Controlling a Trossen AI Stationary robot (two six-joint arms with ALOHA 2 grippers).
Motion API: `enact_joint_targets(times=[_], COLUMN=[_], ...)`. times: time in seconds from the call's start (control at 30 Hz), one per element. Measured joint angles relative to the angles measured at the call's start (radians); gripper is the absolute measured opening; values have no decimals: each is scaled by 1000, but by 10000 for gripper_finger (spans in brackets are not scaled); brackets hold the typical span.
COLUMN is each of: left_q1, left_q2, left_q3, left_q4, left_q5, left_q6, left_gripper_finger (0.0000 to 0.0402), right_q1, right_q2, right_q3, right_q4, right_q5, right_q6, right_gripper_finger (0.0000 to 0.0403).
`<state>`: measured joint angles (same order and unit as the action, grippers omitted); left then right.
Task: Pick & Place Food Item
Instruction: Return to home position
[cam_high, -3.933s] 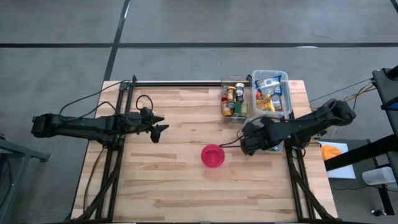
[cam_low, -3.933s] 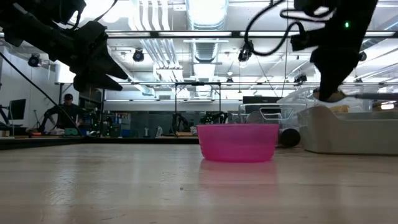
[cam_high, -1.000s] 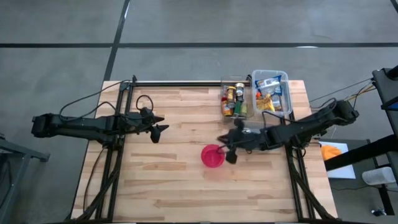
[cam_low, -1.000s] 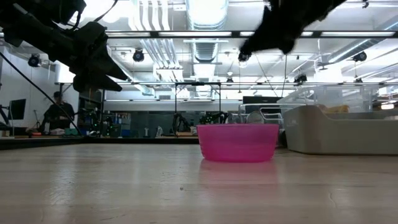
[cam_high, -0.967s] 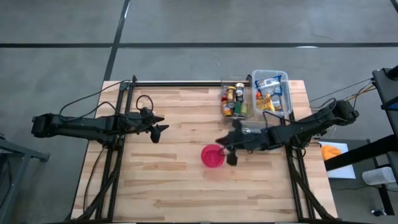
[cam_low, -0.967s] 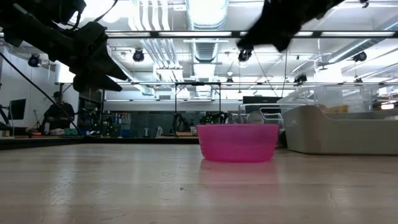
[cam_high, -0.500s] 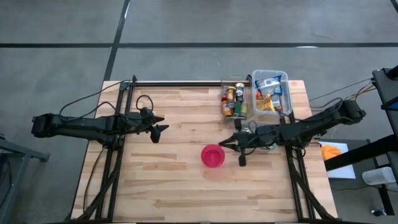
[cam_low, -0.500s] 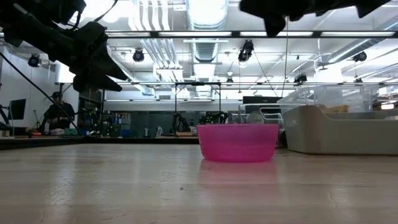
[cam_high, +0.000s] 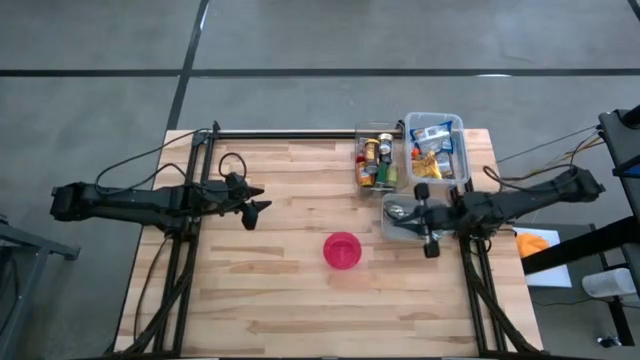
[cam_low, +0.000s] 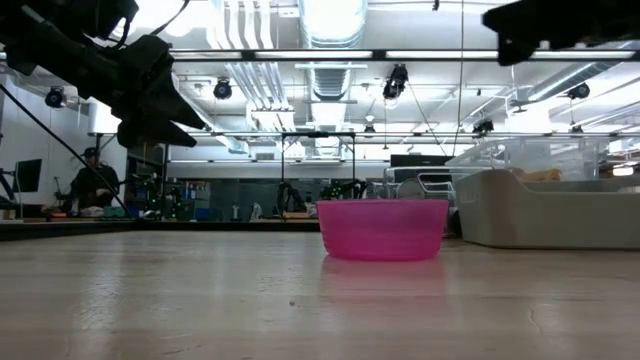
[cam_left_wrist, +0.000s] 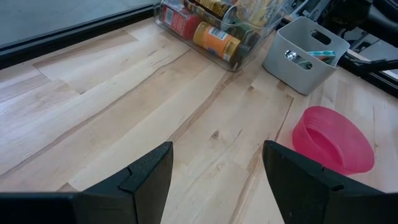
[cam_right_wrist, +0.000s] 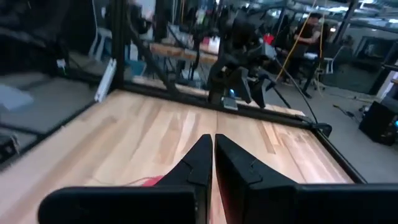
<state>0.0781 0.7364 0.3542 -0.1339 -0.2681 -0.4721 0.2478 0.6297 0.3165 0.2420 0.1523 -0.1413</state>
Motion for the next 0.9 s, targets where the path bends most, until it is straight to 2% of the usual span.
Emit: enact_joint_targets(times=[0.2,0.4,0.8,0.9], left_q1=[0,0,0,0], left_q2=[0,0,0,0], left_q3=[0,0,0,0], left_q4=[-1,0,1,1], left_q5=[0,0,0,0], left_q6=[0,0,0,0], left_gripper_finger=[248,248,248,248], right_q1=[0,1,1,1], right_q2=[-208,-363,-618,-629], right_q3=[-108,-189,-299,-300], right_q4=[3,3,-12,-26], right_q5=[-14,-131,-134,-135], right_q6=[55,-19,-33,-42], right_gripper_finger=[15,15,15,15])
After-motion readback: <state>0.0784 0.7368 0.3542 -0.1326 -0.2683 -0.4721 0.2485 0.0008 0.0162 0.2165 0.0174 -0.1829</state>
